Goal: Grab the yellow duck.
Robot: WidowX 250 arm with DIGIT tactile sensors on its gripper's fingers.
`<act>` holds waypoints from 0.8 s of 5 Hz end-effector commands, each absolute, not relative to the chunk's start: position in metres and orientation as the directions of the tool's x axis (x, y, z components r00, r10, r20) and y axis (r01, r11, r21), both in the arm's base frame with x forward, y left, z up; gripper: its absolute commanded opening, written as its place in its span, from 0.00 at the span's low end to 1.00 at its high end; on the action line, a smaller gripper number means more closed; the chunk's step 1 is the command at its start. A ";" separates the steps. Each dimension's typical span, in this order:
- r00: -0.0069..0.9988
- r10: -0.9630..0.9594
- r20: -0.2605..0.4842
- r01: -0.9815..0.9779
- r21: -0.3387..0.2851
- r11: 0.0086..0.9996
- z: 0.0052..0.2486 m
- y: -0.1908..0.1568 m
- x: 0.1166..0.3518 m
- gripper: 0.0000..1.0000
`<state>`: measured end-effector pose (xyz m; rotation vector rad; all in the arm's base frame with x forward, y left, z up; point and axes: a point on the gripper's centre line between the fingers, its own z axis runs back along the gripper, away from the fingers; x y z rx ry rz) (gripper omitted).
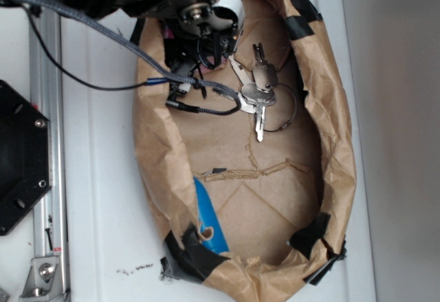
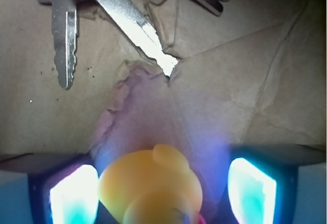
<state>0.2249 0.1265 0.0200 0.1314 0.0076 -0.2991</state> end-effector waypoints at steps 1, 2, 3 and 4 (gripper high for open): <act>0.958 -0.287 0.008 0.284 0.124 0.951 0.028 0.126 0.241 0.00; 0.964 -0.266 0.022 0.261 0.125 0.957 0.036 0.130 0.242 0.00; 0.961 -0.263 0.087 0.249 0.139 0.958 0.054 0.123 0.246 0.00; 0.954 -0.274 0.125 0.248 0.189 0.950 0.080 0.107 0.254 0.00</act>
